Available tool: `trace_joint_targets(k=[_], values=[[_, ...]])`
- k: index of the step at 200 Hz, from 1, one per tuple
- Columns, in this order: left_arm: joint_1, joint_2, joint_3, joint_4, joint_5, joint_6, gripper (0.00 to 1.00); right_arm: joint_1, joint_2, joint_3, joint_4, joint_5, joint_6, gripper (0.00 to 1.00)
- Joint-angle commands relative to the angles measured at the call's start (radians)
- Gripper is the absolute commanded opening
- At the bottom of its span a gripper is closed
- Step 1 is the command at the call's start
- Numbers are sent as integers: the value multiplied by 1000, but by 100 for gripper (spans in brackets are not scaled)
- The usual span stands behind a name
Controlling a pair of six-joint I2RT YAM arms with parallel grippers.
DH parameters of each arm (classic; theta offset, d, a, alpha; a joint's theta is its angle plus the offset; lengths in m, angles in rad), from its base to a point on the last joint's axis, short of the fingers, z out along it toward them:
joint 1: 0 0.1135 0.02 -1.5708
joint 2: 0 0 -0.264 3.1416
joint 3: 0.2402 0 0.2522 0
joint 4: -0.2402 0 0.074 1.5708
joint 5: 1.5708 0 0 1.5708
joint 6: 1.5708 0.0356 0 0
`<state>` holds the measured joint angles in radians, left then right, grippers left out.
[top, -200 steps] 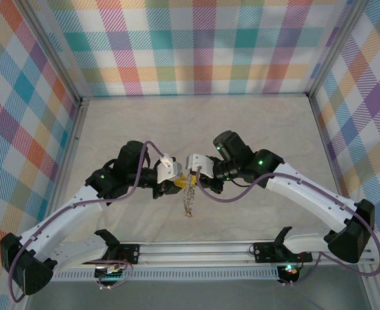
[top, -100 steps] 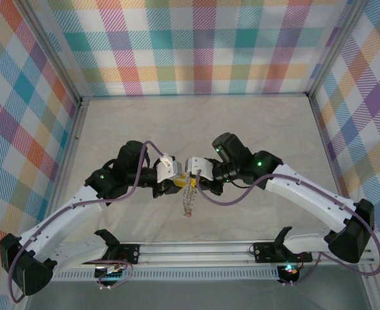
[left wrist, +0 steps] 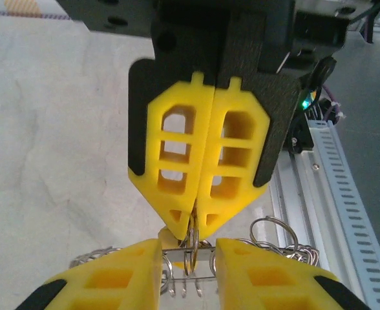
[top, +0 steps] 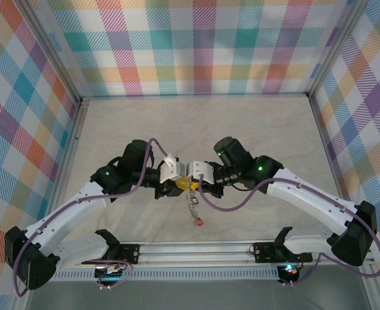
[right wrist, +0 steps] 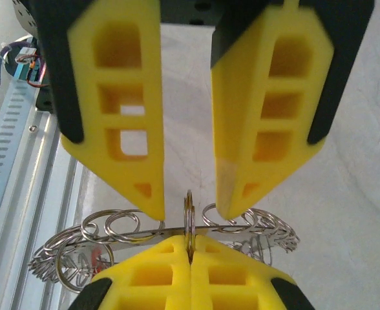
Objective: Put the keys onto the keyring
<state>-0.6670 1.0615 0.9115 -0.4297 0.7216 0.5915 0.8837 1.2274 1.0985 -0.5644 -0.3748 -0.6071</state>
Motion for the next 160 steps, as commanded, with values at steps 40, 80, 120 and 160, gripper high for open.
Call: trace_joint_targets(k=[40,80,120,160], values=[[-9,4,47,-18,32,20,8,5,-33,1,89,-95,-25,0],[-8,-13,41,12,23,20,0,4,-17,-15,105,-85,-13,0],[-6,-25,12,93,36,-34,0,3,-60,-67,142,-47,16,19],[-1,-36,-16,240,102,-131,0,1,-151,-161,177,-24,11,26]])
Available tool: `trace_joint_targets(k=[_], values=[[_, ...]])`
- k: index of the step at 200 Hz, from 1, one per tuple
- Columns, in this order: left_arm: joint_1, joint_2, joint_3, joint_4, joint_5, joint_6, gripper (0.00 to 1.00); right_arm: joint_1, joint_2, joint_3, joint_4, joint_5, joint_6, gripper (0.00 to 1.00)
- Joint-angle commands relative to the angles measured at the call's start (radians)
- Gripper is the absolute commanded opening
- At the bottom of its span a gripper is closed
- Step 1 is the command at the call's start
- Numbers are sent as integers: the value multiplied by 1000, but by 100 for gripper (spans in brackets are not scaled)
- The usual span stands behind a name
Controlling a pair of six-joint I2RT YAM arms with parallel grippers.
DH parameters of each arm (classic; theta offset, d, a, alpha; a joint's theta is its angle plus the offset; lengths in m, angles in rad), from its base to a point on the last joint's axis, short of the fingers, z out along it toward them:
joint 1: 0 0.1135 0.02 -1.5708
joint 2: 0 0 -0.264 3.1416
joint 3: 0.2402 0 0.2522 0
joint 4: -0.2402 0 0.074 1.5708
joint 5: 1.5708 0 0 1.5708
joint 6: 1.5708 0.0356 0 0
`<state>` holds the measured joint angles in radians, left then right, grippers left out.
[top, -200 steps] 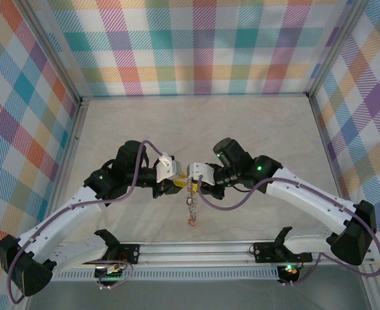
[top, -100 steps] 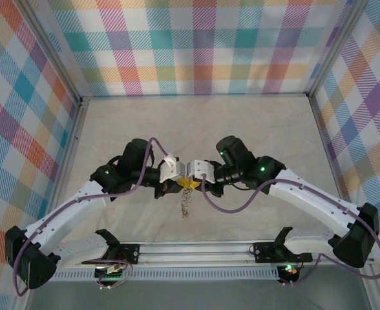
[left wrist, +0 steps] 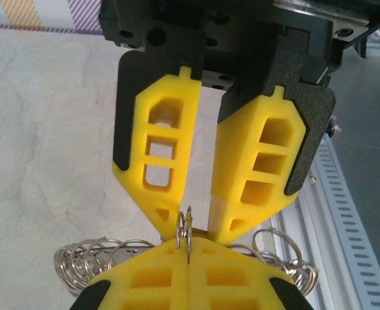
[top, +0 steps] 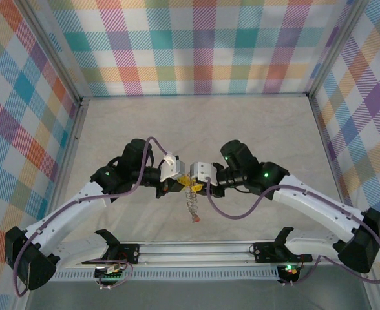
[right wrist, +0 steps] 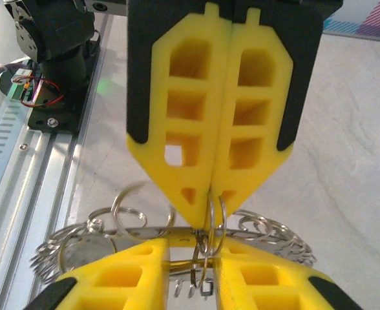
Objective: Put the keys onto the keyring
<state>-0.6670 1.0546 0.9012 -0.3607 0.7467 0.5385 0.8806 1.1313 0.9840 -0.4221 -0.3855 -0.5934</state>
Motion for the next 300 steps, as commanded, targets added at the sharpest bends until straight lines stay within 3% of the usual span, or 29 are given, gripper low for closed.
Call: trace_joint_targets(k=[1,33,60,103,150,177,209,300], values=[[-1,-29,-5,174,78,-80,0,4,-57,-48,36,-13,-3,26],[0,-35,-31,274,93,-153,0,4,-126,-88,53,-7,-13,25],[0,-32,-33,293,110,-174,0,5,-145,-104,79,-10,-8,12],[0,-39,-39,292,121,-186,0,3,-142,-110,139,-3,15,18],[0,-51,-63,308,121,-197,0,-46,-270,-172,204,63,34,23],[0,-38,-65,333,127,-210,0,-51,-275,-175,222,27,33,24],[0,-21,-50,342,146,-213,0,-51,-199,-125,199,-69,33,5],[0,-20,-56,361,163,-229,0,-51,-254,-143,223,10,12,25]])
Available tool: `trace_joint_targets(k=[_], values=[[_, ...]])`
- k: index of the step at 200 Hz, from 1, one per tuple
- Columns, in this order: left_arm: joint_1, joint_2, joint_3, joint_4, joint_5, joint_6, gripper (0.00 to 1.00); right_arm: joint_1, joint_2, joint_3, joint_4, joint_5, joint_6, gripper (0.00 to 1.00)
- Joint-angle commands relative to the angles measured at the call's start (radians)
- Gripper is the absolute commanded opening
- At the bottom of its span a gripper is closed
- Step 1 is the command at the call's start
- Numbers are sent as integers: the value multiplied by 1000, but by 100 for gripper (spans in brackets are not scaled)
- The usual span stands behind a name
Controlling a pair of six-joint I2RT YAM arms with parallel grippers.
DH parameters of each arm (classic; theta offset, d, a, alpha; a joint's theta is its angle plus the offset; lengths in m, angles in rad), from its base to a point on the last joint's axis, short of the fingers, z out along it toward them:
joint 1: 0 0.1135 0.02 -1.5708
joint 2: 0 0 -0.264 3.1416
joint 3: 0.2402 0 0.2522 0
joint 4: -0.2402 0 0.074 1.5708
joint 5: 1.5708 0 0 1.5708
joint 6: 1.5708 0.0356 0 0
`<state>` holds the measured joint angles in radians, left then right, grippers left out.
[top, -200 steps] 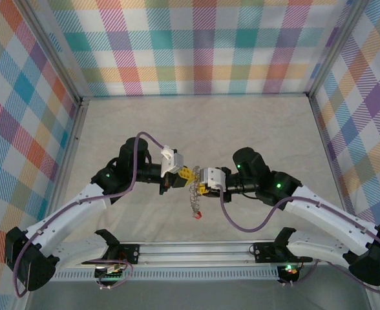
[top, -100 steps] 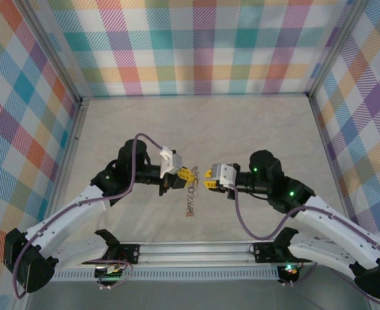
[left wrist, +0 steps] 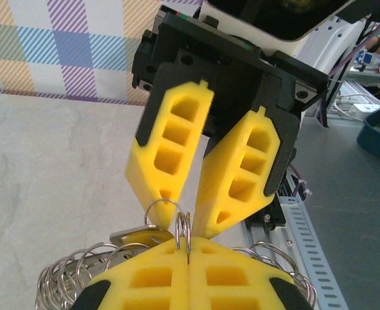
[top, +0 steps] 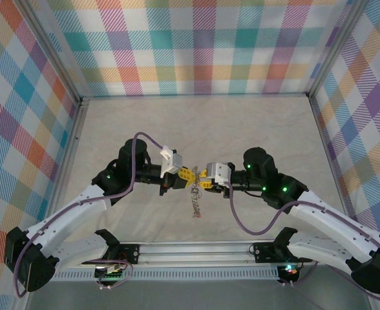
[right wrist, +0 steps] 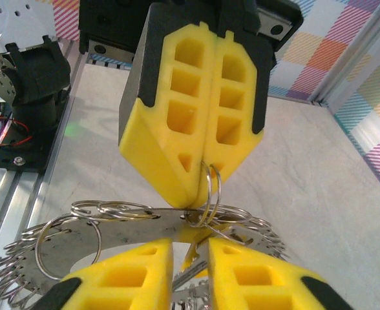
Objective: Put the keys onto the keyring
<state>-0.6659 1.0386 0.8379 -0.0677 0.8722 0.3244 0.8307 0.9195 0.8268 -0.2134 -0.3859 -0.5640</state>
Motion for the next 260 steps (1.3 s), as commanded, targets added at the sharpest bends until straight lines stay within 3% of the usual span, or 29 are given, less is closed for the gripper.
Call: trace_joint_targets(k=[1,99,147,161,193,260], values=[[-1,-4,6,68,38,-15,0,-1,-44,14,14,11,-17,25],[-1,-6,1,61,50,-12,0,-1,45,107,-77,-43,-114,26],[-1,-3,-1,123,29,-84,0,2,28,88,-80,-68,-112,6],[-1,-2,-2,157,34,-107,0,4,12,66,-52,-58,-108,4],[-1,-5,1,190,21,-131,0,11,12,45,-49,-41,-119,4],[-7,6,-13,218,-10,-159,0,38,44,12,33,-40,-91,16]])
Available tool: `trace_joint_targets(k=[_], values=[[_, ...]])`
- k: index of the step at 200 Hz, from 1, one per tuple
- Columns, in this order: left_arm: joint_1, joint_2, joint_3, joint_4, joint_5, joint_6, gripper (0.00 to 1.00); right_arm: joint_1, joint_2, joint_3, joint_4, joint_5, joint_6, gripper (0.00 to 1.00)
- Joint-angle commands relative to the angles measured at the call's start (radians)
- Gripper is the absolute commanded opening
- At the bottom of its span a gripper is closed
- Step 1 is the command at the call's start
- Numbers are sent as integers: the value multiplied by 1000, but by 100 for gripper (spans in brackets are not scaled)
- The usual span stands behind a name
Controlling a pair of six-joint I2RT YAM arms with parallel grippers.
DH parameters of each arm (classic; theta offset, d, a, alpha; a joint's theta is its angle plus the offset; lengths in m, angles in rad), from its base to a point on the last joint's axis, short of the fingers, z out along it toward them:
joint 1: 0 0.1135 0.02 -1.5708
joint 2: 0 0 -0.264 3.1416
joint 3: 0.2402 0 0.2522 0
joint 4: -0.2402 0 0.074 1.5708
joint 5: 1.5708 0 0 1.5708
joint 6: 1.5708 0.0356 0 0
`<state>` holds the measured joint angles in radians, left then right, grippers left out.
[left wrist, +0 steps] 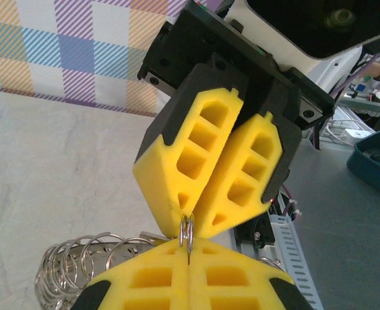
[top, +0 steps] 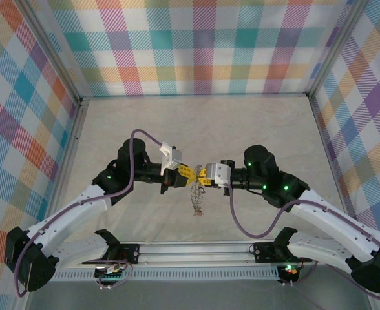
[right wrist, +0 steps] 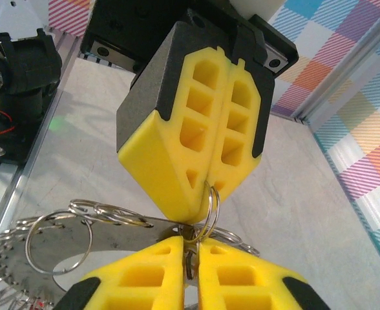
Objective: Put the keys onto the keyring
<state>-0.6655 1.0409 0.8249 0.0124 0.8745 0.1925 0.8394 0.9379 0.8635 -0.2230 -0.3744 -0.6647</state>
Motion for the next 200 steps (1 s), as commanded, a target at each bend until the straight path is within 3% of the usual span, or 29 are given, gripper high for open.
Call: trace_joint_targets(k=[1,98,141,200], values=[[-8,4,-1,139,-12,-27,0,29,26,-24,45,-52,11,16],[-27,-13,-49,177,-33,-7,0,30,65,-1,104,-111,70,9],[-34,-22,-67,148,-66,27,0,28,52,-14,154,-186,114,18],[-36,-20,-75,163,-66,24,0,29,56,-14,145,-256,122,19]])
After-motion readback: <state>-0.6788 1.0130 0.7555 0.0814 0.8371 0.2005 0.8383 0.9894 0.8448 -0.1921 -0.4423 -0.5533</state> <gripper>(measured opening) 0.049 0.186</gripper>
